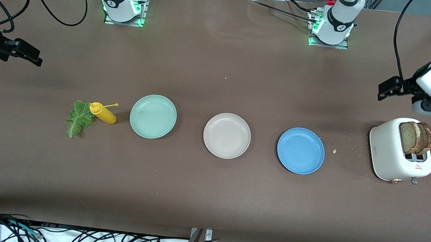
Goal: Make sandwich in beige plate with both arms
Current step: 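Lower the left gripper onto a bread slice in the toaster and grasp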
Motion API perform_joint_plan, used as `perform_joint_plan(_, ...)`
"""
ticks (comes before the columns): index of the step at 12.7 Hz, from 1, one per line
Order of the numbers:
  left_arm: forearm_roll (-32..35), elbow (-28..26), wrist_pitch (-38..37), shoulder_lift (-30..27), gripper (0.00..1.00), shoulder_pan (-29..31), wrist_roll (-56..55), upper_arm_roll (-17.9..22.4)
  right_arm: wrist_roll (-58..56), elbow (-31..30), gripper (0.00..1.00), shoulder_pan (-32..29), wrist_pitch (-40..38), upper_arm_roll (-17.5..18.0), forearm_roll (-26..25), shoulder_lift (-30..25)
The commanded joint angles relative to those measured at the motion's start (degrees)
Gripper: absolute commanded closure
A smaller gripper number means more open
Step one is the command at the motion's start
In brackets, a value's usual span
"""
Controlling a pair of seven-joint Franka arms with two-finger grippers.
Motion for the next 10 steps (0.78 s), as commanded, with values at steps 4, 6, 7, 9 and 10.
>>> perform_joint_plan(4, 6.8, 3.2, 7.2, 9.4, 0.00, 7.7, 1.6, 0.2, -0.8, -0.7, 0.00, 0.1, -0.2, -0.3, 0.9, -1.0)
perform_joint_plan(6, 7.3, 1.9, 10.2, 11.0, 0.00, 10.1, 1.9, 0.2, -0.8, -0.7, 0.00, 0.2, -0.2, -0.3, 0.9, -1.0)
perform_joint_plan(7, 7.3, 0.4, 11.7, 11.3, 0.00, 10.2, 1.9, 0.2, -0.8, -0.7, 0.00, 0.1, -0.2, -0.3, 0.9, -1.0)
perform_joint_plan(9, 7.4, -3.1, 15.6, 11.1, 0.00, 11.3, 2.5, 0.2, -0.8, -0.7, 0.00, 0.1, -0.2, -0.3, 0.9, -1.0)
perform_joint_plan(10, 7.6, -4.4, 16.8, 11.1, 0.00, 12.3, 3.0, 0.2, -0.8, -0.7, 0.00, 0.1, -0.2, -0.3, 0.9, -1.0)
